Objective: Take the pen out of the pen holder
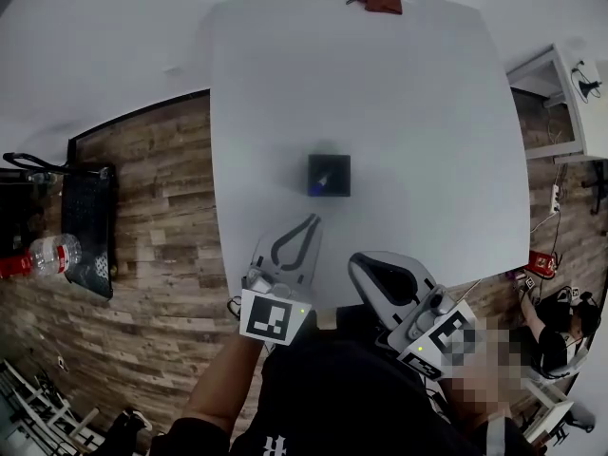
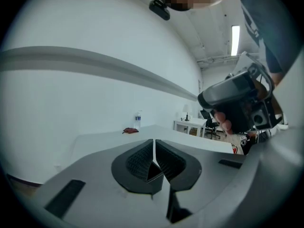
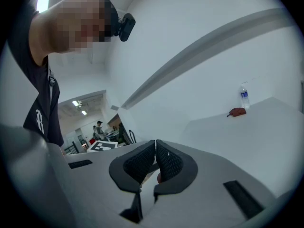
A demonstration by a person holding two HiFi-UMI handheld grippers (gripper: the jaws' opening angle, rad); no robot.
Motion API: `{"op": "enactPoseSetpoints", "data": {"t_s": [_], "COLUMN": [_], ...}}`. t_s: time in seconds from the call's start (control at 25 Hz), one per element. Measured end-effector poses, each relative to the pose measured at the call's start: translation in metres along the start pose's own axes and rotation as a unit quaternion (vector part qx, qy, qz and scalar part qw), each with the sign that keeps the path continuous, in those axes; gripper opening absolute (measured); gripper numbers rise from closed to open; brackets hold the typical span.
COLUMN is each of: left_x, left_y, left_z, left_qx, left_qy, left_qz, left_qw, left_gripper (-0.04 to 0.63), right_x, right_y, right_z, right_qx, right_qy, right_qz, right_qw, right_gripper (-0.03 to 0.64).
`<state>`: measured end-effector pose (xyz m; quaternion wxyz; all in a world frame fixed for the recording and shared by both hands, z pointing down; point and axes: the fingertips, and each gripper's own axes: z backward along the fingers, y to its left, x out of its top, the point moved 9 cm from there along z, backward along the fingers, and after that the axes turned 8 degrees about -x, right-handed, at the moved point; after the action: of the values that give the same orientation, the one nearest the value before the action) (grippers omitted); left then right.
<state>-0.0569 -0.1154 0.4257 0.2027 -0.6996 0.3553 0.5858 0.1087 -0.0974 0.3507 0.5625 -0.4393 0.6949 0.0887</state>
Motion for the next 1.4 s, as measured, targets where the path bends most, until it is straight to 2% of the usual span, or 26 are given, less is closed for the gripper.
{"op": "enactPoseSetpoints", "data": {"t_s": [0.2, 0.32, 0.4, 0.6, 1.0, 1.4], "left_x": [-0.025, -0.040, -0.049, -0.067, -0.083, -0.085], "left_y": [0.013, 0.018, 0.020, 0.024, 0.027, 0.030], "left_z": [-0.029, -0.041, -0.047, -0.055, -0.065, -0.065], "left_qx": [0.002, 0.006, 0.006, 0.012, 0.012, 0.006], "left_qy": [0.028, 0.047, 0.059, 0.087, 0.098, 0.079], "left_qz": [-0.023, -0.035, -0.041, -0.047, -0.051, -0.054], "left_qw": [0.9993, 0.9982, 0.9974, 0.9950, 0.9939, 0.9954], "left_gripper": [0.008, 0.014, 0.079, 0.097, 0.097, 0.074], "right_x": [-0.002, -0.007, -0.009, -0.007, -0.011, -0.008], "right_y": [-0.016, -0.026, -0.031, -0.040, -0.045, -0.046], "right_z": [-0.014, -0.015, -0.016, -0.022, -0.022, -0.022], "right_qx": [0.015, 0.016, 0.014, 0.011, 0.006, -0.002], "right_qy": [-0.003, 0.015, 0.017, 0.001, 0.007, 0.009], "right_qz": [-0.019, -0.021, -0.019, -0.025, -0.030, -0.033], "right_qw": [1.000, 1.000, 1.000, 1.000, 0.999, 0.999], "right_gripper": [0.017, 0.017, 0.017, 0.017, 0.017, 0.017]}}
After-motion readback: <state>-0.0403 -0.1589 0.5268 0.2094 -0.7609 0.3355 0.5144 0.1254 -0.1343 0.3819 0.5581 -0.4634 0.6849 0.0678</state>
